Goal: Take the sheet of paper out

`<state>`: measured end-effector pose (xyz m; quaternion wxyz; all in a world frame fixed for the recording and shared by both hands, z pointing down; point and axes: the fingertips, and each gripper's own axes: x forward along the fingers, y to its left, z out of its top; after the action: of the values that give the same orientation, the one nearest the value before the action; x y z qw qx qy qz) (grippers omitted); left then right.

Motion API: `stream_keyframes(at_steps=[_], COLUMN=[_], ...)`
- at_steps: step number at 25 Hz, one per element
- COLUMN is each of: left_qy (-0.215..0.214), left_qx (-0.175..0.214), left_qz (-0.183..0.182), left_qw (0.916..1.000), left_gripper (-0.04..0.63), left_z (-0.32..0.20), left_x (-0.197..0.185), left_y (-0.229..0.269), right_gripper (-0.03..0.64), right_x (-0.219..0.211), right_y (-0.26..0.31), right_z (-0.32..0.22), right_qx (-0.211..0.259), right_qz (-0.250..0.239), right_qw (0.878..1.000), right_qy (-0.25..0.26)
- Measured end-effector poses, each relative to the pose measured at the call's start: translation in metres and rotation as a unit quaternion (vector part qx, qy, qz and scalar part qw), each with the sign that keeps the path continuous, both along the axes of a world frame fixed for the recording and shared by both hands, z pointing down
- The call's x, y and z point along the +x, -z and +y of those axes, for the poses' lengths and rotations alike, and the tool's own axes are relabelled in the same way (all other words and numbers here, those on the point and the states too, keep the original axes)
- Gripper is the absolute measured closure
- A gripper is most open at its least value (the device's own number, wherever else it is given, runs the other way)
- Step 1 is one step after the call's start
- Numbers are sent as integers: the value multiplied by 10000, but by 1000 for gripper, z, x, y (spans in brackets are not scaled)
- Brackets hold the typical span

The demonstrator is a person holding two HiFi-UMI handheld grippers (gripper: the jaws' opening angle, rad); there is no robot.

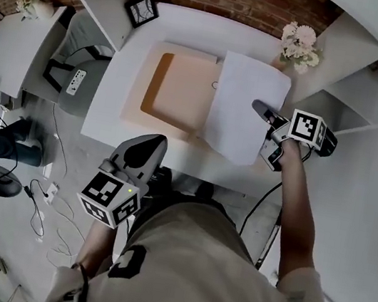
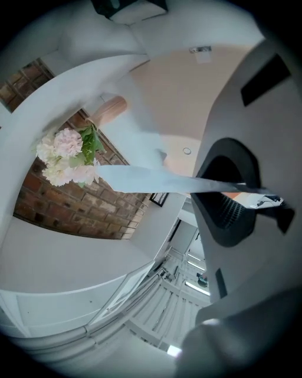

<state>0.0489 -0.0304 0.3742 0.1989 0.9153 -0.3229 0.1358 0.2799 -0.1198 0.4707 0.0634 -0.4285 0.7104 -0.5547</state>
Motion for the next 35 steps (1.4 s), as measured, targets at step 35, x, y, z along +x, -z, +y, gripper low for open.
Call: stream_keyframes(at_steps=[35], left_qy=[-114], left_qx=[125], left_qz=[154], left_qw=[9997], left_gripper=[580], left_z=[20], left_x=[-13], left_y=[7], right_gripper=[589], right_x=[-12], right_y=[37], right_z=[47], right_qx=[450], right_qz=[341], right_qw=[9984], right_qy=[74])
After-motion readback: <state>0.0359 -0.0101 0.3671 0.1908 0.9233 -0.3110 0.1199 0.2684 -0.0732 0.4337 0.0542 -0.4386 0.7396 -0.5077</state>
